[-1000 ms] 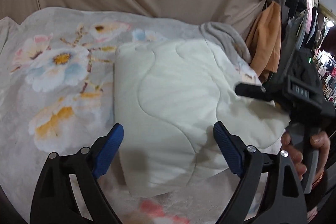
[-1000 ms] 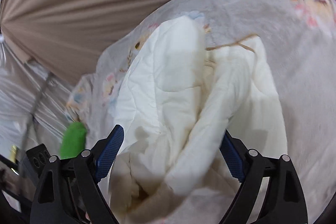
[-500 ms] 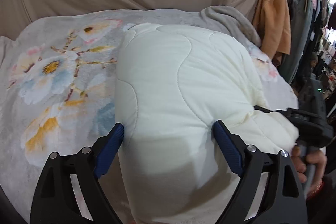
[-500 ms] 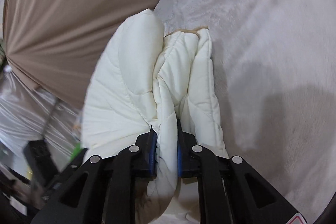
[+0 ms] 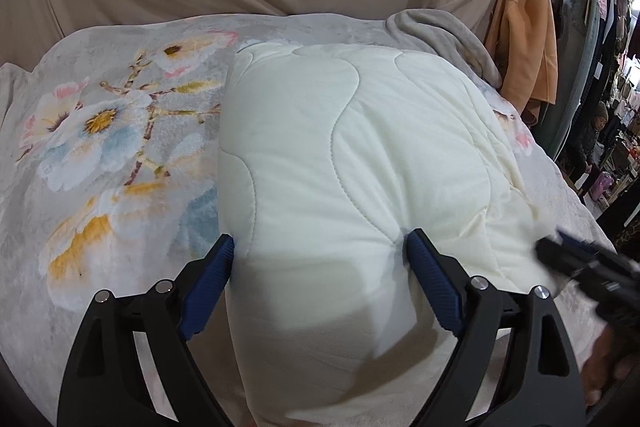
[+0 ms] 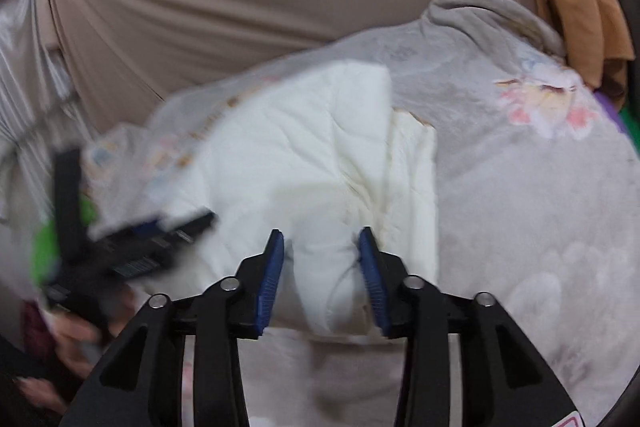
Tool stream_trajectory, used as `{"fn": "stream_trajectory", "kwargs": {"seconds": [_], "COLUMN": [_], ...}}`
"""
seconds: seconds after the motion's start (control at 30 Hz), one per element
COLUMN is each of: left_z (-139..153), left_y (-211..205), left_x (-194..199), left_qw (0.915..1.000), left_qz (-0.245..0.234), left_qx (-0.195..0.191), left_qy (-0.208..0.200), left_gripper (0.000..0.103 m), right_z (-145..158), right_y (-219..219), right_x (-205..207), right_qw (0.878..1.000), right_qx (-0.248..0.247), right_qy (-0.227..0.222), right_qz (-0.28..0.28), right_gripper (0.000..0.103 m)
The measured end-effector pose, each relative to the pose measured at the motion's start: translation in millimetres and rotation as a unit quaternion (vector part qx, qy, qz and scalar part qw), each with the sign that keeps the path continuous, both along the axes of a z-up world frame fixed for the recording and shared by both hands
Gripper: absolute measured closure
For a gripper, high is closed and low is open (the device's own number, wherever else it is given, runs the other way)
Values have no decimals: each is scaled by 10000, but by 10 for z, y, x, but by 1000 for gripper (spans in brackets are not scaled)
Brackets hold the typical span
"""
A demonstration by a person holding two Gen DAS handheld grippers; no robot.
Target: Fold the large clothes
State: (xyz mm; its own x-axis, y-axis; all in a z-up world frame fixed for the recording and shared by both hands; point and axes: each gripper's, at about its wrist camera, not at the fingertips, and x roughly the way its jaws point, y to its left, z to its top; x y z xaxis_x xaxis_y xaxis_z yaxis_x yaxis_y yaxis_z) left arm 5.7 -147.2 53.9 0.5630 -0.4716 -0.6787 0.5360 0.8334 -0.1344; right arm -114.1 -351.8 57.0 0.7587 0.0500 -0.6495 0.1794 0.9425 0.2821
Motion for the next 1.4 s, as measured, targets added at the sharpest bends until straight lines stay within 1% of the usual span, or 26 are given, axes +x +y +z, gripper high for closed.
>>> {"fn": "stream_trajectory", "kwargs": {"seconds": [0.07, 0.13, 0.2, 0.27, 0.33, 0.43, 0.47, 0.5, 0.53, 0.6, 0.67, 0.7, 0.77, 0.83, 0.87, 0.93, 1.0, 1.07, 1.13, 1.2, 1.23, 1.27, 1.3, 1.33, 1.37, 1.4], "left_z": [-1, -5, -11, -20, -21, -19, -16, -16, -17, -16, -9, 9, 69, 150, 191, 272, 310, 311, 294, 270, 260, 248, 242, 238, 236, 239], "left_y": [-31, -101, -159, -167, -149, -125, -126, -128, -124, -114, -102, -65, 91, 274, 350, 575, 744, 870, 950, 1021, 1065, 1100, 1156, 1223, 1296, 1364], "left_x": [-41, -128, -194, -194, -159, -111, -106, -109, -106, -103, -101, -85, -60, -79, -95, -129, -136, -125, -108, -99, -103, -114, -130, -154, -186, -206], "left_qw": [10000, 9995, 9985, 9983, 9987, 9991, 9991, 9991, 9991, 9992, 9994, 9997, 9998, 9992, 9991, 9984, 9974, 9962, 9954, 9948, 9944, 9942, 9938, 9932, 9924, 9918], "left_qz": [-77, -133, -71, 10, 64, 116, 118, 124, 126, 112, 102, 83, 73, 136, 179, 296, 461, 631, 717, 790, 820, 837, 871, 931, 1002, 1063], "left_qx": [56, 222, 390, 416, 370, 305, 300, 299, 301, 297, 243, 148, -206, -373, -376, -393, -425, -472, -544, -613, -646, -666, -684, -696, -701, -698], "left_qy": [-30, -197, -384, -404, -348, -266, -258, -259, -257, -251, -207, -150, 6, -49, -119, -285, -368, -381, -314, -211, -163, -131, -105, -103, -120, -139], "left_gripper": [18, 18, 17, 17, 17, 17, 17, 17, 17, 17, 17, 17, 18, 18, 18, 18, 17, 17, 17, 17, 17, 17, 17, 17, 17, 17], "right_z": [-250, -486, -532, -467, -315, 43, 190, 329, 428, 569, 627, 623, 549, 439, 360, 227, 44, -76, -81, 10, 56, 111, 135, 121, 79, 17], "right_y": [-109, -223, -296, -316, -338, -398, -431, -471, -497, -541, -558, -574, -638, -653, -647, -609, -589, -580, -544, -468, -433, -364, -294, -222, -171, -126], "right_x": [9, 4, -21, -32, -47, -60, -33, 26, 99, 302, 514, 612, 692, 600, 485, 220, -106, -284, -375, -388, -368, -314, -244, -152, -72, 7], "right_qw": [9997, 9982, 9959, 9955, 9951, 9947, 9949, 9946, 9943, 9942, 9938, 9938, 9925, 9894, 9878, 9858, 9782, 9670, 9577, 9538, 9542, 9608, 9699, 9772, 9796, 9785], "right_qx": [205, 586, 896, 938, 990, 994, 914, 856, 813, 776, 854, 891, 985, 1293, 1448, 1592, 2000, 2494, 2837, 2964, 2938, 2722, 2407, 2115, 2003, 2040], "right_qy": [150, 104, 68, 84, 72, -262, -409, -542, -610, -598, -530, -456, -233, -191, -182, -132, -142, -177, -285, -496, -569, -528, -355, -95, 106, 269], "right_qz": [-40, -91, -96, -40, -35, -87, -153, -218, -311, -454, -480, -486, -681, -630, -548, -518, -538, -495, -380, -84, 27, 43, -40, -122, -152, -132], "right_gripper": [76, 78, 78, 77, 75, 65, 59, 55, 49, 43, 38, 37, 36, 36, 36, 34, 31, 29, 29, 29, 26, 19, 17, 17, 17, 18]}}
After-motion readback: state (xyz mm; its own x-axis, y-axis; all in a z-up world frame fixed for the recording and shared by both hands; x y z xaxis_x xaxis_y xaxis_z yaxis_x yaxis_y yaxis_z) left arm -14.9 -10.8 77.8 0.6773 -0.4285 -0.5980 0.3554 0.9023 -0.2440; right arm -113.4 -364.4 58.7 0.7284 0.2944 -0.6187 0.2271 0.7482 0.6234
